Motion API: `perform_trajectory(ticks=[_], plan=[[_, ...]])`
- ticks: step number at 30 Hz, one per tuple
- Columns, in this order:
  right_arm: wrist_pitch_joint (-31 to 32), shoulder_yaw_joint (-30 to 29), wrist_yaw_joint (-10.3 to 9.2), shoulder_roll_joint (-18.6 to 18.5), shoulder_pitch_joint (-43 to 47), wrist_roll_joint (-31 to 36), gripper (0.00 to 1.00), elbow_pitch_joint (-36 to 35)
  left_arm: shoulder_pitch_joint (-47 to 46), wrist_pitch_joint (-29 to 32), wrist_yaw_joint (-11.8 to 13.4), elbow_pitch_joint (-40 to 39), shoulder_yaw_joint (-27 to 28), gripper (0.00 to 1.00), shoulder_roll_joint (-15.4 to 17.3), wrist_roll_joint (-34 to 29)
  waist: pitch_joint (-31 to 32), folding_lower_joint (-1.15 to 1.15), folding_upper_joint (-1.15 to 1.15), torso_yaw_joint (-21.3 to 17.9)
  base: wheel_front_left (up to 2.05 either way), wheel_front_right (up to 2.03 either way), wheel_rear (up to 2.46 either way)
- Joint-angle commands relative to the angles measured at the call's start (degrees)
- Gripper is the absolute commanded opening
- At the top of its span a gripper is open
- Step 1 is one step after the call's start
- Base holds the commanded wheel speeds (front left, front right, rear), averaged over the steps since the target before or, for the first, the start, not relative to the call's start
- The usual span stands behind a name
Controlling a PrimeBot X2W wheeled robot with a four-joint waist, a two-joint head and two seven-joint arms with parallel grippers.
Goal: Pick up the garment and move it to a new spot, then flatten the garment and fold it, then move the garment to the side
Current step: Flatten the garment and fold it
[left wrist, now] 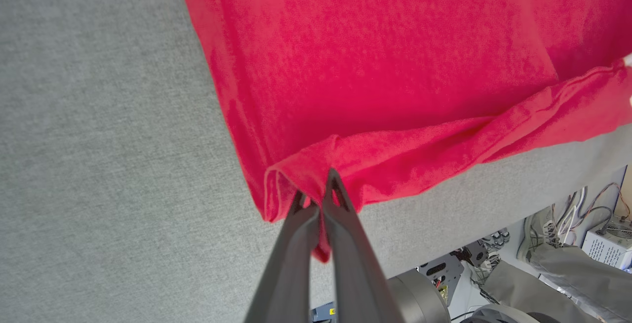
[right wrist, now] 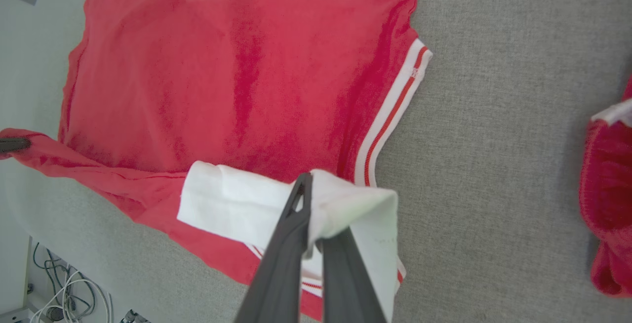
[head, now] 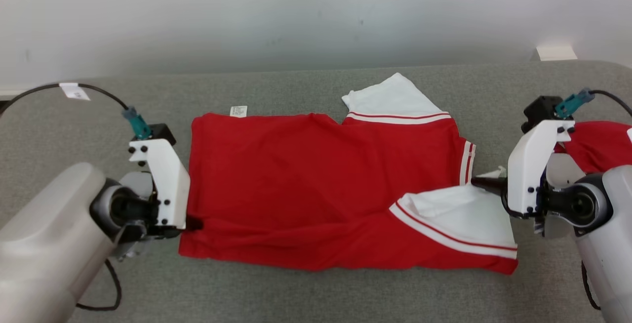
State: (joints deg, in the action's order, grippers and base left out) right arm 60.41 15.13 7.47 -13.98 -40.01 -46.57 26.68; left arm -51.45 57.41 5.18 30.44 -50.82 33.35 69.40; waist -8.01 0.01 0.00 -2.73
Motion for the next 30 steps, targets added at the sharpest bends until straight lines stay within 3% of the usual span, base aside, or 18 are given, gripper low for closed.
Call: perform_trajectory(ticks=[1, 3, 4, 5, 6, 7, 11, 15, 22, 26, 30], plan=[[-1.9, 0.0, 0.01, 0.6, -2.2, 0.8, 0.00, 2.3, -0.9, -0.2, 0.3, 1.5, 0.3, 0.00, -0.6, 0.1, -0.5, -0.01, 0.00, 0.0, 0.00, 0.00, 0.00], [-4.2, 0.1, 0.01, 0.7, -3.6, 1.3, 0.00, 4.7, -1.6, -0.7, 0.4, 2.7, 1.0, 0.00, -1.2, 0.7, -0.9, -0.01, 0.00, -0.1, 0.00, 0.00, 0.00], [-5.1, 0.3, 0.01, 0.9, -4.1, 1.5, 0.15, 5.8, -2.0, -1.0, 0.5, 3.4, 1.3, 0.00, -1.5, 0.8, -1.1, -0.01, 0.00, -0.2, 0.00, 0.00, 0.00], [-5.9, 0.6, 0.01, 1.2, -4.5, 1.6, 0.42, 6.7, -2.1, -1.4, 0.4, 4.0, 1.4, 0.35, -1.8, 0.9, -1.2, -0.01, 0.00, -0.2, 0.00, 0.00, 0.00], [-6.9, 0.9, 0.01, 1.4, -4.9, 1.6, 0.84, 7.5, -2.2, -1.7, 0.3, 4.6, 1.7, 0.89, -2.3, 1.3, -1.2, -0.01, 0.00, -0.2, 0.00, 0.00, 0.00], [-7.9, 1.1, 0.01, 1.5, -5.3, 1.4, 1.00, 8.1, -2.2, -2.2, 0.2, 5.0, 2.1, 1.00, -2.7, 1.6, -1.2, -0.01, 0.00, -0.2, 0.00, 0.00, 0.00], [-10.6, 2.4, 0.01, 1.7, -5.3, 0.6, 1.00, 9.4, -2.1, -4.1, -0.7, 6.4, 2.5, 1.00, -3.1, 1.2, -0.4, -0.01, 0.00, -0.3, 0.00, 0.00, 0.00], [-17.3, 4.6, 0.01, 0.1, -3.6, 0.2, 1.00, 8.6, -1.8, -8.6, -3.5, 6.8, 3.2, 1.00, -3.4, 0.3, 1.9, -0.01, 0.00, -0.1, 0.00, 0.00, 0.00], [-39.9, 7.2, 0.01, -3.0, 1.2, 1.0, 1.00, 3.4, 1.1, -28.4, -8.7, 4.0, 6.3, 1.00, -2.8, -3.9, 6.7, -0.01, 0.00, 0.5, 0.00, 0.00, 0.00], [-52.6, 9.0, 0.01, -5.5, 5.7, 2.4, 1.00, -1.4, 4.8, -44.6, -8.5, 0.4, 7.4, 1.00, -1.9, -9.6, 8.3, -0.01, 0.00, 0.8, 0.00, 0.00, 0.00], [-64.0, 8.0, 0.00, -7.5, 11.6, 5.0, 1.00, -4.8, 10.4, -59.1, -4.4, -4.5, 8.1, 1.00, -0.8, -15.6, 9.4, -0.01, 0.00, 1.0, 0.00, 0.00, 0.00]])
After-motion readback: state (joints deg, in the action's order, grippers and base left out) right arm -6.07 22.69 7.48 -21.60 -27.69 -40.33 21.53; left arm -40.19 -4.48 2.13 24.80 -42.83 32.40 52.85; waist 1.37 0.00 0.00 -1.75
